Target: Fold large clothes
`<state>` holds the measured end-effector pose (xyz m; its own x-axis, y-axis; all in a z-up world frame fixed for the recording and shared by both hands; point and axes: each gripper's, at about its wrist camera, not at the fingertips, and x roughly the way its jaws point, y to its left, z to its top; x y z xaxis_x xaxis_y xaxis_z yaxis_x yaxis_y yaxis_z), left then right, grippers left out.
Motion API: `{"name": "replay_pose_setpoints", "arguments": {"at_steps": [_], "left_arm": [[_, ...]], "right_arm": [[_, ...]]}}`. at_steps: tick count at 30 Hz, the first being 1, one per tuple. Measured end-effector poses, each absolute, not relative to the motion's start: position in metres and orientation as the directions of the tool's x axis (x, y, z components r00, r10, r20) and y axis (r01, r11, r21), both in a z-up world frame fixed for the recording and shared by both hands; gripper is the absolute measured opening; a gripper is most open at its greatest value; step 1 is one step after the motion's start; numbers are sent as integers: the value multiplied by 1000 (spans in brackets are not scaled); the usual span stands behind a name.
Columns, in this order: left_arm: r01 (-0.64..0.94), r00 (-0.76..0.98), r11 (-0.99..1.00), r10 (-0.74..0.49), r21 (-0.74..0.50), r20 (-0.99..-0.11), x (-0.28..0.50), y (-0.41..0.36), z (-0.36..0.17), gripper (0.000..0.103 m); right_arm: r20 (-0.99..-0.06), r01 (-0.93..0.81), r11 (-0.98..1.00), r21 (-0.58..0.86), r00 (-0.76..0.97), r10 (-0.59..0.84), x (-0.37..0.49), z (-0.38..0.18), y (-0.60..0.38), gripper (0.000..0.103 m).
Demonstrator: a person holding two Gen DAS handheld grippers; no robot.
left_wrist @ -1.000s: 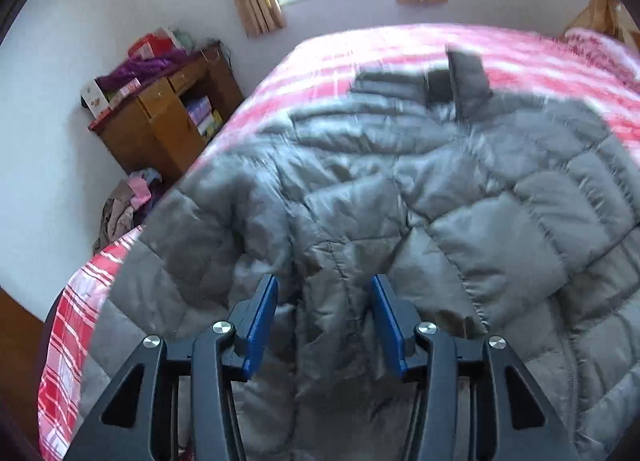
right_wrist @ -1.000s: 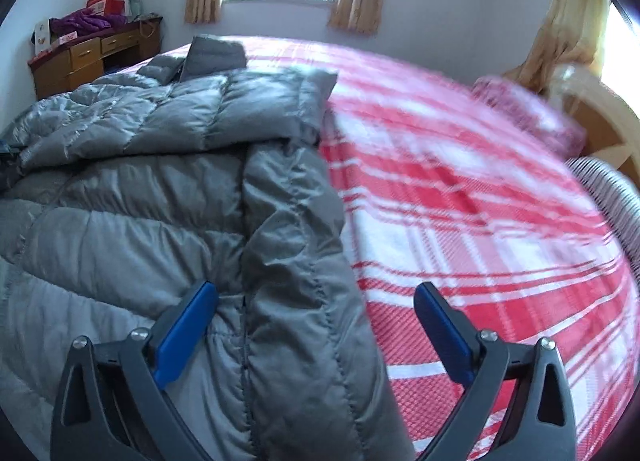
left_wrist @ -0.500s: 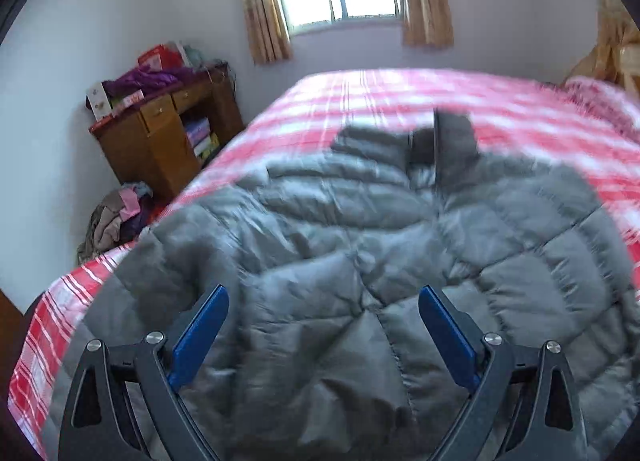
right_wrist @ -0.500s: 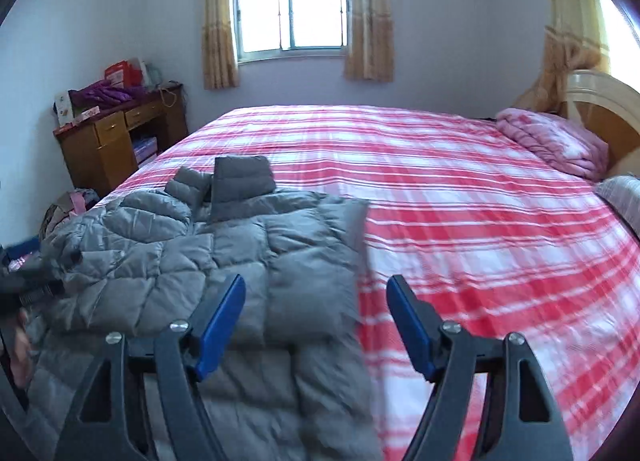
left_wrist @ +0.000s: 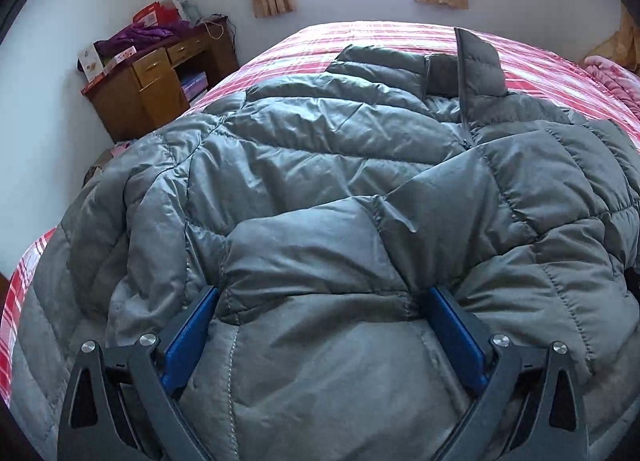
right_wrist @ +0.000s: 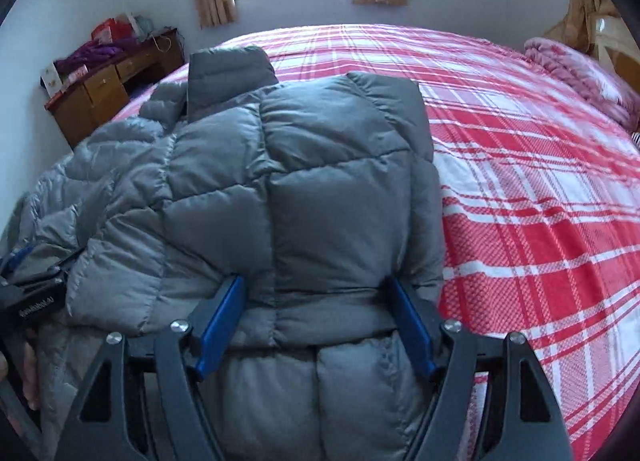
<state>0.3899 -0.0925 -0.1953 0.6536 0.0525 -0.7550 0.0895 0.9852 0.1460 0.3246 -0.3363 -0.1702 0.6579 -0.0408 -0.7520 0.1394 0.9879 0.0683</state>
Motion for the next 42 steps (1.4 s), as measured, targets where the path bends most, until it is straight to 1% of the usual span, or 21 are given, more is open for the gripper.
{"name": "replay_pose_setpoints", "arguments": {"at_steps": [4,10,34,38,39,40,42], "left_arm": [[86,652,985,57,148,-756,391,-93,-196,102],[87,651,985,57,149,-757,391,-93,-196,102],[86,648,986,56,146,-760,392,-92,-197,102],[114,637,983,41,146,-770,390,-89,-186,102],[126,650,978,43,164,-759,384,-88,-177,102],[136,667,976,39,172,-744,379,-86,-168,102],[156,709,968,28,195,-705,364,-79,-142,102]], "right_arm": [[-761,141,990,13,644,-81,325,-171,-328,77],[-765,143,990,-9,636,-99,327,-172,-328,77],[-768,145,988,-46,627,-128,331,-174,-324,78],[-773,141,989,-45,622,-124,333,-173,-324,81],[-777,134,991,-30,620,-107,334,-172,-326,85],[-783,117,993,-10,617,-80,332,-168,-330,86],[-777,130,991,-11,622,-90,323,-158,-334,90]]}}
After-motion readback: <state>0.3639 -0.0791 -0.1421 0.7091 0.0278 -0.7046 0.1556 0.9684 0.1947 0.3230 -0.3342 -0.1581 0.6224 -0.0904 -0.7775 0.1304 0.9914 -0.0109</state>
